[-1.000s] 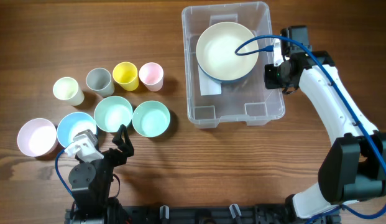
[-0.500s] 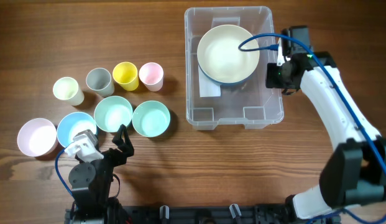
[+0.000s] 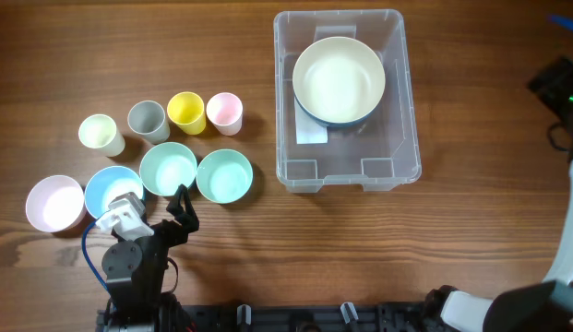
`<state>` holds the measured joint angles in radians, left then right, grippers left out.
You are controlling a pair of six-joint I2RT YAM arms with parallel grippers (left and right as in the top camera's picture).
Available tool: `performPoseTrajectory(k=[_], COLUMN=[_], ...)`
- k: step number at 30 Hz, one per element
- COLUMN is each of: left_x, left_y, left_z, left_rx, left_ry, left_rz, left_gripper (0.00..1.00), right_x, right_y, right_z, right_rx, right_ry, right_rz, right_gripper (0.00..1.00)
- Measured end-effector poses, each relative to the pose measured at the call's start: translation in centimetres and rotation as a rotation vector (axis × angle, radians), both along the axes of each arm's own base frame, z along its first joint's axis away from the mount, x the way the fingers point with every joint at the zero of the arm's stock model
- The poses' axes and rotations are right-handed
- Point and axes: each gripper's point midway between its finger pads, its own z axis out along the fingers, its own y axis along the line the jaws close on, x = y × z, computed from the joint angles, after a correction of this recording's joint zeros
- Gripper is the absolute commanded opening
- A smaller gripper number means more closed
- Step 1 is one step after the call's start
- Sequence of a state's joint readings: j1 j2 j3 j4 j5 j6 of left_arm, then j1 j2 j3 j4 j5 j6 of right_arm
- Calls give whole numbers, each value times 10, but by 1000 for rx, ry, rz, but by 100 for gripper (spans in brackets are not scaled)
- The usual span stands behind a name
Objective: Pack container
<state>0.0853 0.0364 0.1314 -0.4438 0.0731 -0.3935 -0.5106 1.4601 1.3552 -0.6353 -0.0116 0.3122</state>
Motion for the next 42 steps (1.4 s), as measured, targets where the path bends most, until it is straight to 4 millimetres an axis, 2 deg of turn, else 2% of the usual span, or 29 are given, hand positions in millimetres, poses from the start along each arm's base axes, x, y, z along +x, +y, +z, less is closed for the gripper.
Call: performPoseTrajectory(k=[2, 4, 23, 30, 33, 36, 37, 39, 41, 42], left_x=[0, 0, 0, -3, -16, -33, -39, -33, -11, 1], left_y=[0, 0, 0, -15, 8, 37, 59, 68, 74, 76], left_z=[0, 0, 1, 3, 52, 115, 148, 148, 151, 144], left_rx=[0, 0, 0, -31, 12, 65, 106, 137, 159, 169], left_ry=[0, 0, -3, 7, -22, -77, -62, 61, 170, 257], left_rz=[0, 0, -1, -80, 54, 222, 349, 395, 408, 405], left_gripper=[100, 100, 100, 100, 100, 100, 100, 100, 100, 100], right_x=[-8, -12, -11, -11, -11, -11, -11, -11, -11, -11], right_y=[-17, -24, -20, -20, -20, -19, -19, -18, -18, -18], right_z=[-12, -17, -18, -18, -18, -18, -18, -18, -19, -18], right_rx=[52, 92, 146, 148, 148, 150, 150, 154, 155, 155], right_ry=[10, 4, -16, -17, -17, -18, -18, -16, -15, -17], right_rz=[-57, -98, -115, -117, -117, -115, -114, -113, -113, -111], right_gripper=[99, 100, 100, 100, 100, 100, 100, 100, 100, 100])
